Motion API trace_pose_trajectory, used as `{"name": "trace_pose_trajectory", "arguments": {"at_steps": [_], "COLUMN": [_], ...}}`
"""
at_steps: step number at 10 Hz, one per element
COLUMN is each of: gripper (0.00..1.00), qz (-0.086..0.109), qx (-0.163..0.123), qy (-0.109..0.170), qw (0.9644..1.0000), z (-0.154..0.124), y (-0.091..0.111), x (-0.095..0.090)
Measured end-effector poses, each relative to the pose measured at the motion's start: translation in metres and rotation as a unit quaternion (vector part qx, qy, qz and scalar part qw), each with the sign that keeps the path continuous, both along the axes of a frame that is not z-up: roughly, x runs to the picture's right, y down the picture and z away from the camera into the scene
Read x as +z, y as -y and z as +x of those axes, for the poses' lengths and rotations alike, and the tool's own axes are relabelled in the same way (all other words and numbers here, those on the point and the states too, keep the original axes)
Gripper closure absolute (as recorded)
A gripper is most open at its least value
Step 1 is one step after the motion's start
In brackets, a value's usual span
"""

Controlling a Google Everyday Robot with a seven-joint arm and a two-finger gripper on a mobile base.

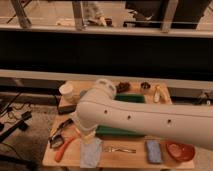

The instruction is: Place apple in metal cup

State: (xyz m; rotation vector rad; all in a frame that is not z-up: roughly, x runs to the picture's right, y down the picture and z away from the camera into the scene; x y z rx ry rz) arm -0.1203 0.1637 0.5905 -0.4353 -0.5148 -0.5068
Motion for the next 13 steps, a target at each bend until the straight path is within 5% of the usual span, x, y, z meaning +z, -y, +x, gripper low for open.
{"name": "trace_pose_trajectory", "arguments": {"at_steps": [5,13], "gripper": [0.20,0.20], "qz": [-0.016,-0.025], "qx": [-0.007,-0.014], "qy": [0.019,0.009], "qw": [0.9997,0.9995], "z": [-0.032,-0.045], "y": [-0.010,-0.015], "x": [0.035,0.045]}}
